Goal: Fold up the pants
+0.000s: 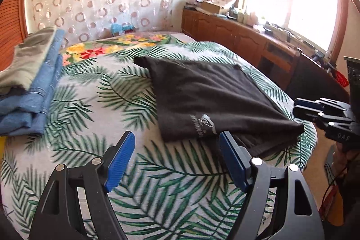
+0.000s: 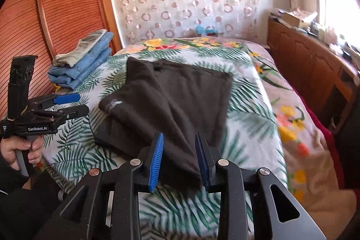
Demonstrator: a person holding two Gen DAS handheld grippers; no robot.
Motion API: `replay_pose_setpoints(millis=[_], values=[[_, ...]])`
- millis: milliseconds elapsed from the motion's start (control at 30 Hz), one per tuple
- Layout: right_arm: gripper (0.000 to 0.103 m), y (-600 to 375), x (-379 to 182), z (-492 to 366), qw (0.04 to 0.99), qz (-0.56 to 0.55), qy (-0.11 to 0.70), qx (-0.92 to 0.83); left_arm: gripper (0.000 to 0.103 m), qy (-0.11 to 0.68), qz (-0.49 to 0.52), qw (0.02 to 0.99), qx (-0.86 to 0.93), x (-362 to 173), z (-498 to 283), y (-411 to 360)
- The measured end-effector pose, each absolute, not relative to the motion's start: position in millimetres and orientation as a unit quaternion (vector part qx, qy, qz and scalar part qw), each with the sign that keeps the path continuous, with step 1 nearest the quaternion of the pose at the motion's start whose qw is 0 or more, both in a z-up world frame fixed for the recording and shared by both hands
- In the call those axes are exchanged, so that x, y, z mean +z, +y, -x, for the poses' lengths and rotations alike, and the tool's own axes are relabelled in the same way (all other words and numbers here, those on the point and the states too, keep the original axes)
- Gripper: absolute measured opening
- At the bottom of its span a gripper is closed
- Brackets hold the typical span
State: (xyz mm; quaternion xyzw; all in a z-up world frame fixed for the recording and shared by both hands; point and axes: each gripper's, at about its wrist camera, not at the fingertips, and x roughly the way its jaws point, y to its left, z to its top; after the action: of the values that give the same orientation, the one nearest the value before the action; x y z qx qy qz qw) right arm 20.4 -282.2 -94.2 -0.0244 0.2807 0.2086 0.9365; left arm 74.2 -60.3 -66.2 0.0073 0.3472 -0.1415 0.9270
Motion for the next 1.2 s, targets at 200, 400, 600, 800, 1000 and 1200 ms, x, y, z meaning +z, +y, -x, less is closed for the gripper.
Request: replay_pose_setpoints(millis=[200,400,600,800,1000,1200], values=[[0.031,-242.5,-98.7,-47.8,0.927,0.053,0.285,0.236,0.078,0.333,-0.001,0.935,-0.122,-57.6,-69.3,-42.1],[0.032,-206.1,-106.4,-81.5,0.916,0.090,0.302,0.250,0.078,0.330,0.006,0.938,-0.108,-57.1,-65.3,-25.5],[0.038,-174.4,-105.4,-97.6,0.904,0.116,0.310,0.272,0.078,0.327,0.018,0.940,-0.095,-57.7,-63.3,-8.8],[0.046,-142.4,-107.7,-106.3,0.889,0.143,0.311,0.303,0.078,0.324,0.027,0.942,-0.084,-57.6,-62.4,3.9],[0.047,-118.6,-119.1,-116.5,0.875,0.173,0.322,0.318,0.078,0.322,0.034,0.943,-0.077,-57.6,-61.9,13.8],[0.047,-111.8,-127.0,-129.0,0.865,0.197,0.335,0.318,0.078,0.325,0.036,0.942,-0.077,-60.8,-63.5,13.9]])
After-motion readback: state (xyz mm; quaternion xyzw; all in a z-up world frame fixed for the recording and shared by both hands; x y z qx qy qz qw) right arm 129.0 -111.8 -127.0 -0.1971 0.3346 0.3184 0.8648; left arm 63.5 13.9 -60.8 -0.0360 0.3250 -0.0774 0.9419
